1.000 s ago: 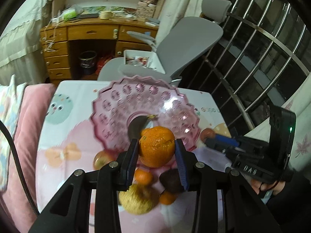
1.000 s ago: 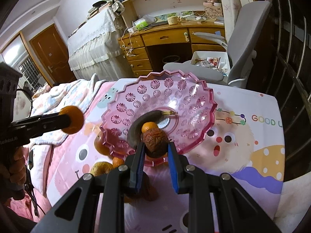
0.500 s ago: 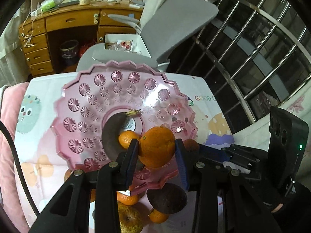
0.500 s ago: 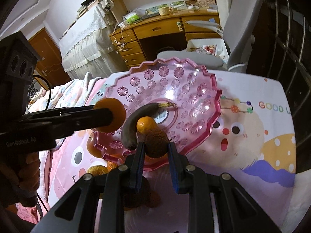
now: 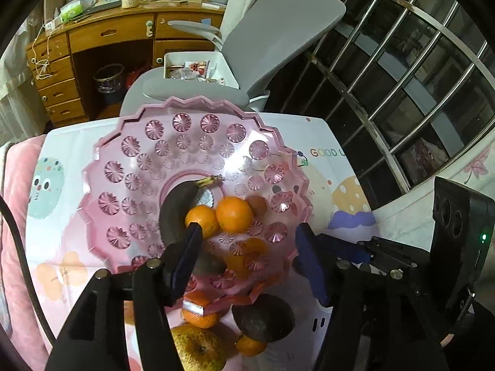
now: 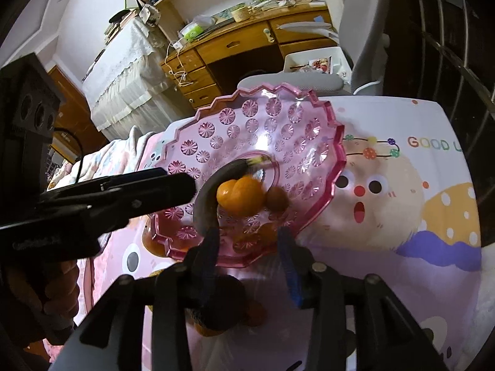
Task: Organize fruits
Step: 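Open both tools and withdraw them from the bowl, then grasp the speckled pear with the left tool while the right tool grasps the avocado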
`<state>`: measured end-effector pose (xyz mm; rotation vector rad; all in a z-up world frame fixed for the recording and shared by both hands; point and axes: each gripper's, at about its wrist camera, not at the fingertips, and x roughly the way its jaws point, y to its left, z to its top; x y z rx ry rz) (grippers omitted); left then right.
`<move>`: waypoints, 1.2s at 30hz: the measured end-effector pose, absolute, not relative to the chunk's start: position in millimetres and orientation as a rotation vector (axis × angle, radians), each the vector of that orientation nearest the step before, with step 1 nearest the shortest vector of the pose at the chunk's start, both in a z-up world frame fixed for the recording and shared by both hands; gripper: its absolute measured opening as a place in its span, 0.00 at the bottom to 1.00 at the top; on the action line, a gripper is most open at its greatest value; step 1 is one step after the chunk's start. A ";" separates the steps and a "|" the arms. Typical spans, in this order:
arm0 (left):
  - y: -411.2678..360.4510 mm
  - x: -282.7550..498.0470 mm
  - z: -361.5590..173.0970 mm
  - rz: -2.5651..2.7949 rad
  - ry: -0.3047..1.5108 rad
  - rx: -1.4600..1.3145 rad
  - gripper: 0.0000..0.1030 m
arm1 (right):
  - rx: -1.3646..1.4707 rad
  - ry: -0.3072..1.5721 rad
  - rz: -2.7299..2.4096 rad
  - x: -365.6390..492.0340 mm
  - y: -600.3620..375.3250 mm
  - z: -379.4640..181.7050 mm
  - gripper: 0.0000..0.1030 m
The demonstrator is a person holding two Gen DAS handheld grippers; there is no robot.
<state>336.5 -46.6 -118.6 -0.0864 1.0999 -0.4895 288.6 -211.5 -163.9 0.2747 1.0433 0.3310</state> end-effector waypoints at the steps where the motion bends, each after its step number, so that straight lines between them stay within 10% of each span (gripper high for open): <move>1: -43.6 335.2 -116.6 -0.479 1.099 -0.089 0.61 | 0.282 1.045 0.328 286.9 -213.1 -163.2 0.39; 36: 8.8 226.0 -143.1 -0.282 1.321 -0.023 0.84 | 0.673 1.321 0.214 231.8 -215.3 -198.3 0.64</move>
